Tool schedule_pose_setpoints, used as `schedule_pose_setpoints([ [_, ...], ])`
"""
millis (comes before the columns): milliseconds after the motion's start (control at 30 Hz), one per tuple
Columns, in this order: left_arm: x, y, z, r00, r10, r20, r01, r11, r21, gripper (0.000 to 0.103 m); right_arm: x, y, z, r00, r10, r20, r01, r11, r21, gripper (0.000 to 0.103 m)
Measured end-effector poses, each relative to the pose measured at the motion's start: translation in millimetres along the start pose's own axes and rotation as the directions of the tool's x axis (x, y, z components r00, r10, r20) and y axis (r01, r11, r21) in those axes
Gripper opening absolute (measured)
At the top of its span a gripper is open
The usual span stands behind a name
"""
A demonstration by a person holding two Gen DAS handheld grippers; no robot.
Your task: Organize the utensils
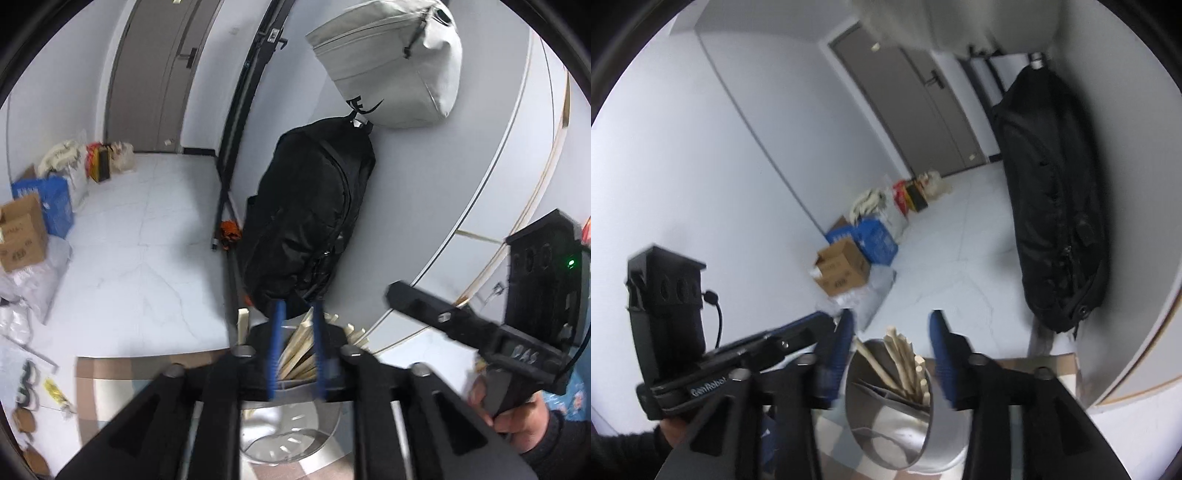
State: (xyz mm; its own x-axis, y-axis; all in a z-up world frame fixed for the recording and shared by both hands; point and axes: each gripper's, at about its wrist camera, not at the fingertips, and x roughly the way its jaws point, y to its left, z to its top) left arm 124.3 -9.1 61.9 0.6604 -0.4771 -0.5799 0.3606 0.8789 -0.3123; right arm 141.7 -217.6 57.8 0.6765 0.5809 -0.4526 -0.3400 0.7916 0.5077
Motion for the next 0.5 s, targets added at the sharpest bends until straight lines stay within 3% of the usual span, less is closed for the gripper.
schedule_pose_setpoints([
  [100, -12, -7, -5, 0.998, 0.046, 0.034, -0.046, 0.999, -0.002, 0.042, -19, 0, -6, 0.999, -0.013, 0.039, 0.013, 1.000, 0.011, 0.059],
  [133, -20, -11, -8, 0.996, 0.061, 0.058, -0.061, 0.998, 0.000, 0.046, -26, 1, -9, 0.998, -0.024, 0.052, 0.023, 1.000, 0.005, 0.066],
  [200, -33, -20, -15, 0.989, 0.108, 0.099, -0.108, 0.994, 0.000, 0.063, -37, 4, -15, 0.997, -0.032, 0.074, 0.033, 0.999, -0.005, 0.073],
  [267, -47, -28, -22, 0.976, 0.163, 0.146, -0.163, 0.987, -0.013, 0.070, -50, 9, -23, 0.995, -0.035, 0.092, 0.038, 0.999, -0.026, 0.079],
  [367, -57, -35, -30, 0.960, 0.214, 0.180, -0.213, 0.977, -0.026, 0.073, -66, 20, -36, 0.994, -0.016, 0.112, 0.025, 0.997, -0.073, 0.082],
  [500, -66, -44, -38, 0.943, 0.269, 0.195, -0.268, 0.963, -0.031, 0.077, -86, 36, -52, 0.987, -0.033, 0.155, 0.052, 0.991, -0.125, 0.098],
])
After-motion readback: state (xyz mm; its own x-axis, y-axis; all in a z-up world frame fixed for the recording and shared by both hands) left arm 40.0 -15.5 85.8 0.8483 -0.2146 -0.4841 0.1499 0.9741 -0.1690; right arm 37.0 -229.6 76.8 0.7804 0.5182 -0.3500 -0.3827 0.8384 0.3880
